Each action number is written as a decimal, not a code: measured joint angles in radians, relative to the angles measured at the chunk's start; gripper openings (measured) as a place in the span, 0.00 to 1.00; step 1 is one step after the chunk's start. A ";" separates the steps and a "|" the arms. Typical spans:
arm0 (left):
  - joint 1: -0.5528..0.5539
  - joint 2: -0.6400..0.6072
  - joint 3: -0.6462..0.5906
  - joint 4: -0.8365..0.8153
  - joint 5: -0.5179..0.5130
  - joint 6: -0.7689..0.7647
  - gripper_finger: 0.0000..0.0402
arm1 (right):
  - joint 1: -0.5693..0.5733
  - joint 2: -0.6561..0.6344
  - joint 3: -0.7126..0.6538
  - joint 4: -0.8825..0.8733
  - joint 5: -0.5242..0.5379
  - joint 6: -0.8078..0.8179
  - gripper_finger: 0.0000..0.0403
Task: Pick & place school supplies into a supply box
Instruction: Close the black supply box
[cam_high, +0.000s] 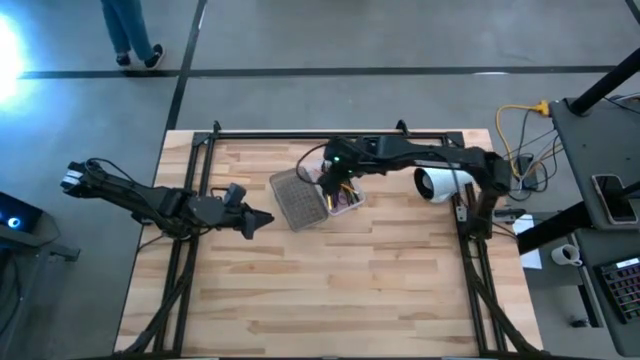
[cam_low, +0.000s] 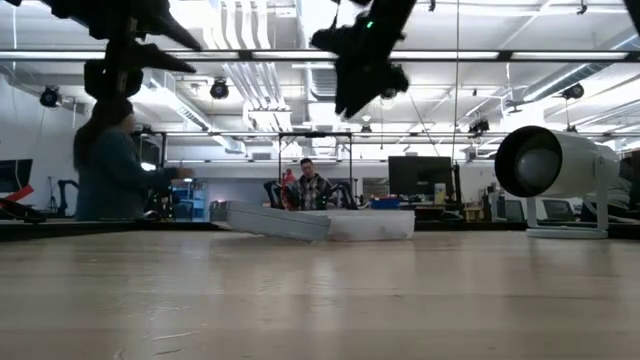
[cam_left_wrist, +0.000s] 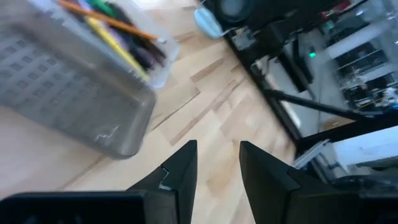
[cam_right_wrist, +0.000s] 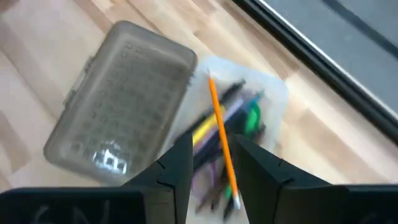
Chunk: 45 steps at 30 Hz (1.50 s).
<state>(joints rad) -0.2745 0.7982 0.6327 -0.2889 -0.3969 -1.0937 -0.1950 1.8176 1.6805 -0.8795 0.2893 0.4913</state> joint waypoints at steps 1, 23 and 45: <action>0.000 0.000 0.000 -0.025 0.001 -0.014 0.26 | 0.007 -0.015 -0.003 -0.033 0.006 0.031 0.26; 0.036 0.157 -0.452 0.296 0.024 -0.380 0.26 | -0.027 -0.069 -0.274 -0.032 -0.004 0.441 0.12; 0.289 0.589 -0.245 0.412 0.074 -0.223 0.26 | -0.227 0.061 -0.314 0.041 -0.059 0.401 0.11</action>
<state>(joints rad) 0.0145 1.3871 0.3873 0.1234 -0.3233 -1.3167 -0.4215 1.8786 1.3661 -0.8387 0.2304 0.8925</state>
